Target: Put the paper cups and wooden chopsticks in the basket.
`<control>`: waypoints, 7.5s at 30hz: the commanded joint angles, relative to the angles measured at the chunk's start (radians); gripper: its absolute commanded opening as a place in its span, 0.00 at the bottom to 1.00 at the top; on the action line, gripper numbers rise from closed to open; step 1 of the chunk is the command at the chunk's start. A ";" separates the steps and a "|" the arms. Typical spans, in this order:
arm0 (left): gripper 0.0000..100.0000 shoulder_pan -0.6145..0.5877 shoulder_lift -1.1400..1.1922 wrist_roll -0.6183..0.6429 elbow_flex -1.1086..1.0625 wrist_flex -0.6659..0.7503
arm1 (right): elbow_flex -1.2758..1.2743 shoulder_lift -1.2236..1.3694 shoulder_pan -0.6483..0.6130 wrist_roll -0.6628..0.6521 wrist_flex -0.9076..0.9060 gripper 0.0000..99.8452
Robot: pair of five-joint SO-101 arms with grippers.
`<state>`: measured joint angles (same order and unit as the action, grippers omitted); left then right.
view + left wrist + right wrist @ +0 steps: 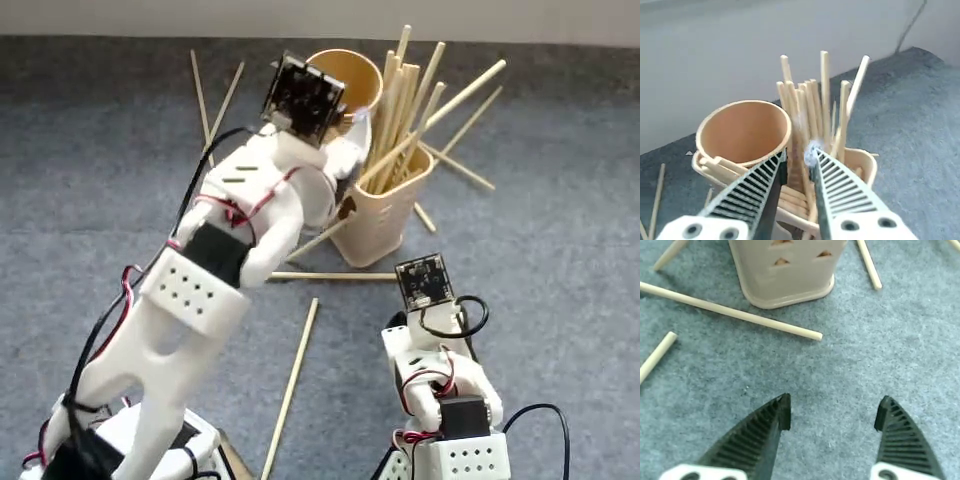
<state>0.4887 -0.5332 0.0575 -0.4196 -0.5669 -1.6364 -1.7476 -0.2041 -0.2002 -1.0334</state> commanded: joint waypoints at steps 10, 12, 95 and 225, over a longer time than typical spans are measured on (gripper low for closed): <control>0.11 0.038 0.222 0.000 -0.084 0.146 | 0.004 -0.008 -0.012 -0.011 0.015 0.28; 0.11 0.022 0.271 0.000 -0.064 0.127 | 0.004 -0.008 -0.012 -0.011 0.013 0.28; 0.11 -0.262 -0.826 0.000 -1.283 0.110 | -0.183 -0.008 -0.054 -0.362 -0.208 0.28; 0.01 -0.421 0.099 -0.419 0.438 -0.962 | -0.183 0.001 0.131 -0.293 -0.047 0.28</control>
<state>0.0713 -0.4043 -0.3537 0.0023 -1.5321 -1.6655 -1.7476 -0.0598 -0.4979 -1.1009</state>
